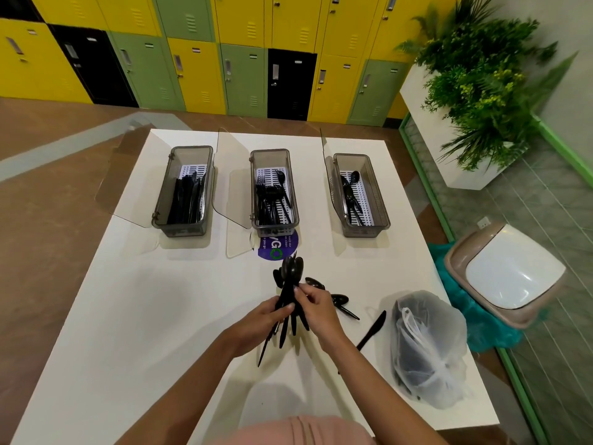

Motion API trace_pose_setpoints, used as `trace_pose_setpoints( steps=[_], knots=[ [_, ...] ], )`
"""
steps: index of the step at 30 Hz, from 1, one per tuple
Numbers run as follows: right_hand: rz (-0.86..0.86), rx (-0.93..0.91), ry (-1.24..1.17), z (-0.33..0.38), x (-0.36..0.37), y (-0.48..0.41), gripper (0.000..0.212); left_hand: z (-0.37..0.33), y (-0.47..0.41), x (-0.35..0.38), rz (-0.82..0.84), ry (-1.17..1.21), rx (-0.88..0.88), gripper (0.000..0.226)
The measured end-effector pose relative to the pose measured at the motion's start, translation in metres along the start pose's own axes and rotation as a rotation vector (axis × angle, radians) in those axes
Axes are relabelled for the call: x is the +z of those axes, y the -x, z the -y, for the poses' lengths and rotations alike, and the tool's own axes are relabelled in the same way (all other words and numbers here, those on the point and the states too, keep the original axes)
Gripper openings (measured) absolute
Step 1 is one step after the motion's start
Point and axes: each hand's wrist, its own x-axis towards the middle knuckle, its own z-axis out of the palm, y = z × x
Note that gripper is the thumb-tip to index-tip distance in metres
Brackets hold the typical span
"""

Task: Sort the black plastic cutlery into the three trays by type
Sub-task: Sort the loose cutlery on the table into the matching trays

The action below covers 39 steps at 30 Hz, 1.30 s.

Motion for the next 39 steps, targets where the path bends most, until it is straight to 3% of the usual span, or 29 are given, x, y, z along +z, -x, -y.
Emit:
trace_pose_setpoints(
  steps=[5,8,14,25,31,34,37,39],
  knots=[
    [0.053,0.026,-0.013,-0.001,-0.001,0.001,0.023,0.002,-0.003,0.0,0.019,-0.004,0.052,0.033],
    [0.106,-0.011,0.017,0.001,-0.006,0.004,0.033,0.008,-0.007,-0.002,-0.006,0.001,0.054,0.037],
    [0.06,0.015,0.002,-0.003,-0.012,0.006,0.027,0.015,-0.011,-0.002,-0.115,0.084,0.053,0.016],
    [-0.007,0.13,-0.004,-0.014,-0.001,0.007,0.022,0.023,-0.014,-0.001,-0.296,0.126,0.044,0.031],
    [0.114,0.098,0.015,-0.015,0.001,0.013,0.016,0.025,-0.014,-0.005,-0.281,0.133,-0.011,0.028],
    [0.075,0.102,0.153,-0.02,-0.004,0.016,0.014,0.028,-0.018,-0.011,-0.395,0.092,-0.054,0.023],
    [-0.206,0.07,0.511,-0.024,-0.026,0.016,0.011,0.027,-0.02,-0.013,-0.445,0.075,-0.058,0.02],
    [-0.305,0.177,0.751,-0.025,-0.046,0.015,0.022,0.026,-0.02,-0.012,-0.471,0.062,-0.062,0.017]
  ],
)
